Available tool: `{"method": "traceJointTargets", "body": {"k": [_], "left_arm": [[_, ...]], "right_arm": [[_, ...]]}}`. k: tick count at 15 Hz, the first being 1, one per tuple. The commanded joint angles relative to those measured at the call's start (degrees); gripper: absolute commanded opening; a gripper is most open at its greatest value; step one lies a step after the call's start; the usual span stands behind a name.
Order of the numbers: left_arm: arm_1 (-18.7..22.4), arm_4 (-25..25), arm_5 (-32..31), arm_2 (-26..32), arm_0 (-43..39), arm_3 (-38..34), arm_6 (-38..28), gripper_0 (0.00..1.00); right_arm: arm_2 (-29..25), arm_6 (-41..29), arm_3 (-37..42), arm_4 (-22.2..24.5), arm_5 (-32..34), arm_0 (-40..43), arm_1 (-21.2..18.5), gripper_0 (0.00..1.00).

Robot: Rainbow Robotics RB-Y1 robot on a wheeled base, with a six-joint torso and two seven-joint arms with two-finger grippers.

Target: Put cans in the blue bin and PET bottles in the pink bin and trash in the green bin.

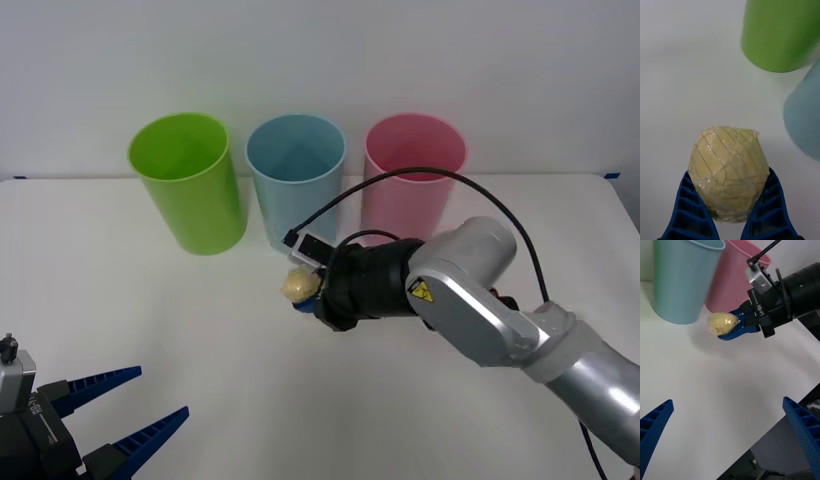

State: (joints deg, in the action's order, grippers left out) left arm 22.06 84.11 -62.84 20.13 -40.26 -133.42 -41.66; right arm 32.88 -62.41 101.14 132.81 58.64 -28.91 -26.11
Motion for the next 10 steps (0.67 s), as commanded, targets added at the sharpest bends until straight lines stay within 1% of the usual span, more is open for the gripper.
{"method": "traceJointTargets", "body": {"k": [1,2,3,4,5,6,7,8,9,10], "left_arm": [[0.0,0.0,0.0,0.0,0.0,0.0,0.0,1.0],[0.0,0.0,0.0,0.0,0.0,0.0,0.0,1.0],[0.0,0.0,0.0,0.0,0.0,0.0,0.0,1.0],[0.0,0.0,0.0,0.0,0.0,0.0,0.0,1.0],[0.0,0.0,0.0,0.0,0.0,0.0,0.0,1.0],[0.0,0.0,0.0,0.0,0.0,0.0,0.0,1.0],[0.0,0.0,0.0,0.0,0.0,0.0,0.0,1.0],[0.0,0.0,0.0,0.0,0.0,0.0,0.0,1.0],[0.0,0.0,0.0,0.0,0.0,0.0,0.0,1.0],[0.0,0.0,0.0,0.0,0.0,0.0,0.0,1.0]], "right_arm": [[-6.9,1.5,8.3,-7.4,3.4,4.6,-5.1,0.0],[-10.2,2.0,10.7,-10.7,4.9,6.1,-6.3,0.0],[-13.6,2.4,12.8,-13.1,6.9,7.1,-6.5,0.0],[-16.4,2.6,14.4,-14.4,8.4,7.9,-5.9,0.0],[-19.6,2.6,15.7,-15.5,10.4,8.8,-4.0,0.0],[-22.4,2.6,16.6,-15.5,12.6,9.1,-1.6,0.0],[-26.2,2.8,16.9,-15.2,16.0,8.9,2.1,0.0],[-28.1,3.0,16.8,-15.1,17.6,8.3,4.0,0.0],[-28.9,2.7,16.8,-15.0,18.4,7.1,5.1,0.0],[-28.7,2.3,16.8,-15.0,18.4,5.9,5.2,0.0]]}}
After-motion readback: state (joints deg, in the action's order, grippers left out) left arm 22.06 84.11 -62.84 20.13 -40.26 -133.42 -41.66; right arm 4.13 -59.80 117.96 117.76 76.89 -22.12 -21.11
